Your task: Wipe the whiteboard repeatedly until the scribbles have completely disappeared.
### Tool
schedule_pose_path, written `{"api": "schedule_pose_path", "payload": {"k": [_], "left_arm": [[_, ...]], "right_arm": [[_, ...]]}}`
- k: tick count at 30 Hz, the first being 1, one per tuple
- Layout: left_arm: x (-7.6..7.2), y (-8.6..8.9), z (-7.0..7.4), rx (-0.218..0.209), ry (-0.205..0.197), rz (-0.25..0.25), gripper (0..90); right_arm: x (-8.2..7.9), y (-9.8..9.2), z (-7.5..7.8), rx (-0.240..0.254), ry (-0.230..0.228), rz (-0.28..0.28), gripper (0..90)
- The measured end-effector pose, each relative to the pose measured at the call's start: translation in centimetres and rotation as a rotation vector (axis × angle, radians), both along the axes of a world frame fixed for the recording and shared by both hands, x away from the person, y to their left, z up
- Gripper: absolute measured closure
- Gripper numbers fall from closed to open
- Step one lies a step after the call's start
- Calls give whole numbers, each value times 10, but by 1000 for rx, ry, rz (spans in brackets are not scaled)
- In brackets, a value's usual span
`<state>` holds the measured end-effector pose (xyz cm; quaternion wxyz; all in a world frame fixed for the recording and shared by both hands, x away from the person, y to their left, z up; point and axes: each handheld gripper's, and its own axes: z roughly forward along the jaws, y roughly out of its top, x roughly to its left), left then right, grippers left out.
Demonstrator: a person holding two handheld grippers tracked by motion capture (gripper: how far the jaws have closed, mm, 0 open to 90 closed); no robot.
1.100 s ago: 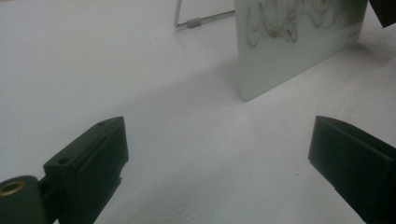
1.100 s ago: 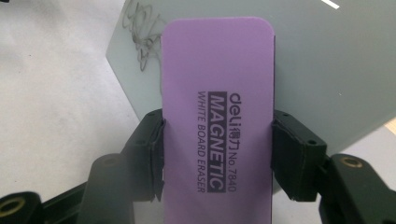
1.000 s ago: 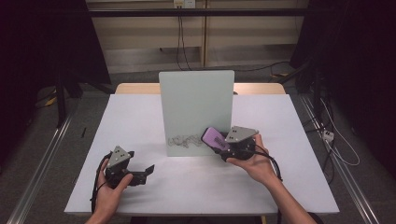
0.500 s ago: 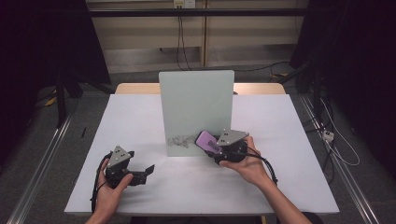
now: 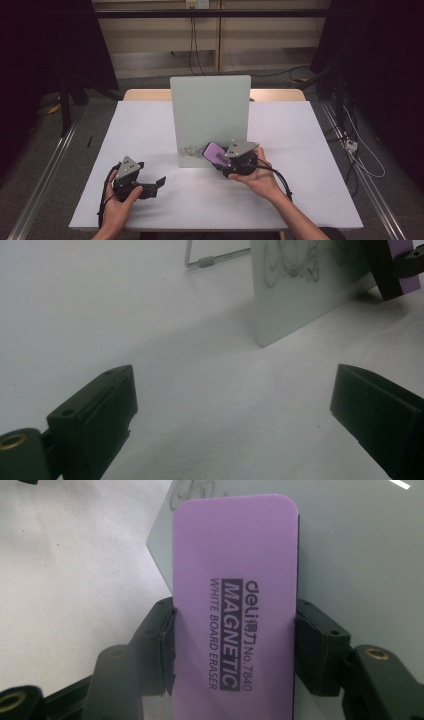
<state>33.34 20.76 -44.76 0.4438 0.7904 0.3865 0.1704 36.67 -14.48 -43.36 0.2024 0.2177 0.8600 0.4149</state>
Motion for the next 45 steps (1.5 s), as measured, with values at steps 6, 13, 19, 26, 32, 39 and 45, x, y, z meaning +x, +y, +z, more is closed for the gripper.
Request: {"api": "schedule_pose_path", "payload": {"k": [6, 13, 19, 26, 32, 39, 45], "left_arm": [[0, 0, 0, -7, -1, 1, 49], [0, 2, 1, -10, 2, 7, 49], [0, 2, 1, -5, 0, 2, 49], [0, 1, 0, -9, 1, 7, 49], [0, 1, 0, -8, 2, 5, 49], [0, 2, 1, -8, 0, 3, 49], [0, 1, 1, -11, -5, 3, 49]], "right_arm": [[0, 1, 1, 0, 4, 2, 414], [1, -7, 11, 12, -27, -23, 413], [3, -26, 24, 45, -53, -72, 414], [3, -28, 27, 41, -64, -85, 414], [2, -19, 19, 20, -46, -56, 414], [1, -13, 10, 19, -22, -32, 414], [0, -2, 3, 3, -11, -16, 414]]}}
